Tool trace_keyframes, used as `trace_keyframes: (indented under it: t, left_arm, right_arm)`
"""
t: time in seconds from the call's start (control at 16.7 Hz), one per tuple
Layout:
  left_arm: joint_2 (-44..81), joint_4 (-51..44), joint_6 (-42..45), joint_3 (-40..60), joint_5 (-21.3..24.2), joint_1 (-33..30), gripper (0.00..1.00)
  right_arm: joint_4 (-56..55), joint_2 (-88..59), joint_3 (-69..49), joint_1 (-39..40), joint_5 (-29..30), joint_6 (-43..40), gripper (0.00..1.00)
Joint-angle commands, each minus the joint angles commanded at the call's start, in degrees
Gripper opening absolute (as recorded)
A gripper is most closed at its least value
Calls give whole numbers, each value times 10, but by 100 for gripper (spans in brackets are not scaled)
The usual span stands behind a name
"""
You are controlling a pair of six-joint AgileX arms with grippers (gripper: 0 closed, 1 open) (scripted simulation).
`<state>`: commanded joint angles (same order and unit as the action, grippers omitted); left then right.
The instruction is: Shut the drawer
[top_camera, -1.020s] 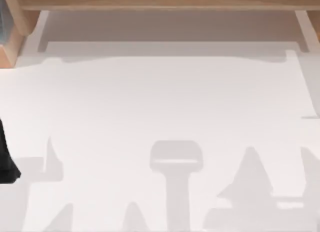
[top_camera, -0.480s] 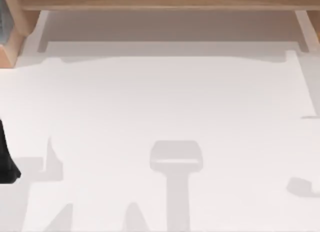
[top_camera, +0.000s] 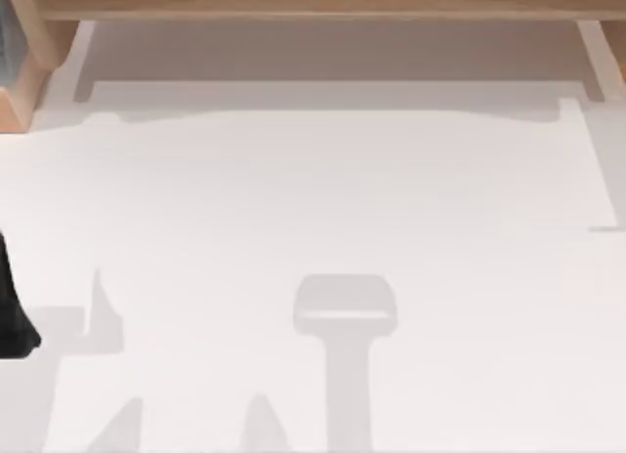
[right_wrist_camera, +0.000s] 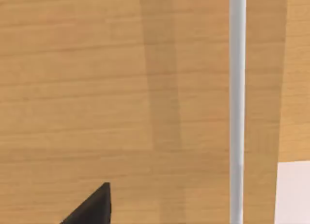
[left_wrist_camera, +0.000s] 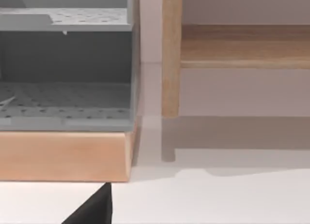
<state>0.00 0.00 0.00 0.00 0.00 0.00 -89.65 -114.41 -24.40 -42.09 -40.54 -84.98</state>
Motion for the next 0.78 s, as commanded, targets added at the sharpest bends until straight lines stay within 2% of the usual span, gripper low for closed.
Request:
trace_keyframes:
  t: [0.18, 0.48, 0.78]
  left_arm:
    - [0, 0, 0, 0, 0, 0, 100]
    - [0, 0, 0, 0, 0, 0, 100]
    - [0, 0, 0, 0, 0, 0, 100]
  right_arm:
    - [-28, -22, -5, -7, -4, -38, 100]
    - [-26, -21, -5, -4, -2, -39, 100]
    - [1, -36, -47, 24, 28, -40, 100]
